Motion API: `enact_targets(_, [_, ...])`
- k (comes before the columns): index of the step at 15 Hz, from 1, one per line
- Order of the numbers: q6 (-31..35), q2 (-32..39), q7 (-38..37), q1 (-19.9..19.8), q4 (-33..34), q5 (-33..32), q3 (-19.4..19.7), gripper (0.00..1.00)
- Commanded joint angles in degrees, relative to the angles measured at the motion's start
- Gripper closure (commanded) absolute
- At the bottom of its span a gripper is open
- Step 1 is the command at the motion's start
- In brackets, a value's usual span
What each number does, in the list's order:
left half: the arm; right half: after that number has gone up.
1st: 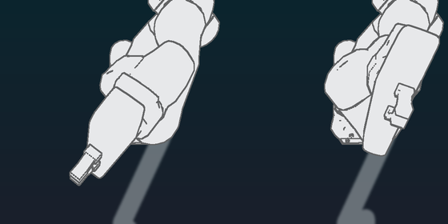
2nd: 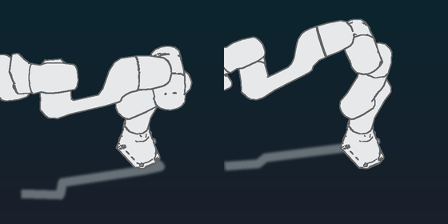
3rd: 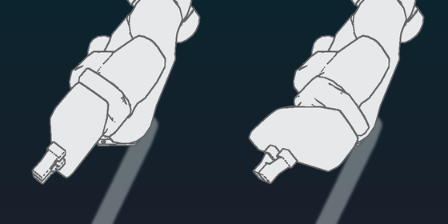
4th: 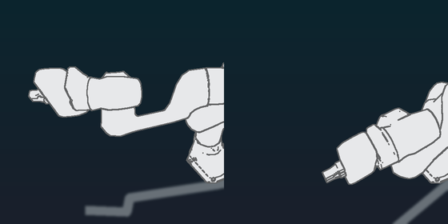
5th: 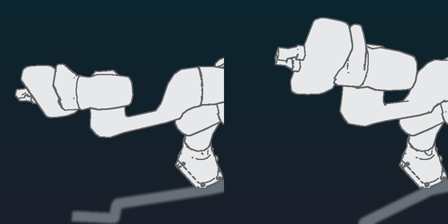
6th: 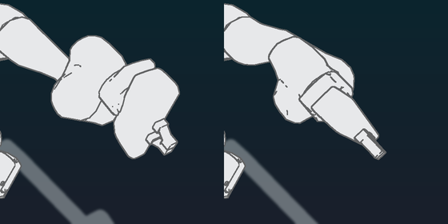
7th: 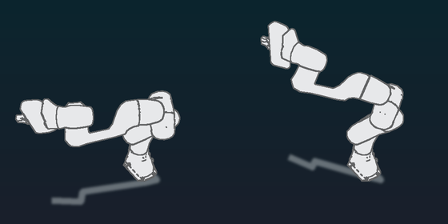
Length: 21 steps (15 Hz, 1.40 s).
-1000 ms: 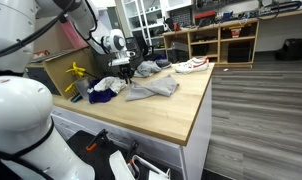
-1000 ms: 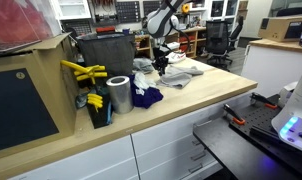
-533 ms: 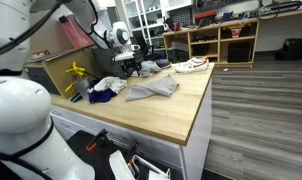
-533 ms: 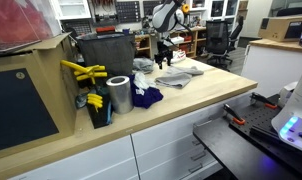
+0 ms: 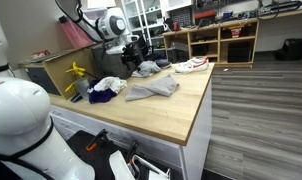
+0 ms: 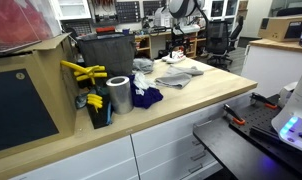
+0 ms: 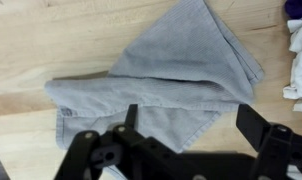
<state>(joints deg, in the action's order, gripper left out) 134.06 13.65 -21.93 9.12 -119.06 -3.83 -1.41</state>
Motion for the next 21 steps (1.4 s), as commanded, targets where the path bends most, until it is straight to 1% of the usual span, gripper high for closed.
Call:
enact_targets(1, [2.86, -5.66, -12.43, 1.5, -8.13, -0.96, 0.13, 0.0])
enact_targets(4, [2.07, -7.12, -17.02, 1.56, -11.17, 0.63, -1.27, 0.0])
enact_targets(9, [4.02, -7.56, -22.48, 1.16, -15.12, -0.93, -1.7, 0.0])
enact_targets(10, [4.6, -7.29, -23.0, 1.05, -15.66, -0.83, -1.71, 0.05])
enact_targets(11, [5.39, -6.91, -24.24, 1.08, -16.38, -1.47, -1.56, 0.26])
enact_targets(13, [6.6, -6.43, -25.75, 1.07, -17.99, -2.03, -1.51, 0.31])
enact_targets(14, [7.35, -6.13, -26.38, 1.11, -18.92, -2.33, -1.48, 0.38])
enact_targets(15, [8.21, -5.75, -26.85, 1.13, -19.69, -2.45, -1.47, 0.47])
enact_targets(16, [9.02, -5.38, -27.53, 1.2, -20.38, -2.58, -1.43, 0.54])
enact_targets(17, [10.18, -4.75, -28.12, 1.34, -20.76, -3.08, -1.36, 0.16])
enact_targets(19, [11.82, -3.71, -28.88, 1.57, -21.13, -4.23, -1.14, 0.17])
enact_targets(20, [12.68, -3.07, -29.46, 1.74, -21.07, -5.06, -0.94, 0.12])
enact_targets(21, [13.3, -2.44, -29.61, 1.91, -20.78, -5.81, -0.74, 0.03])
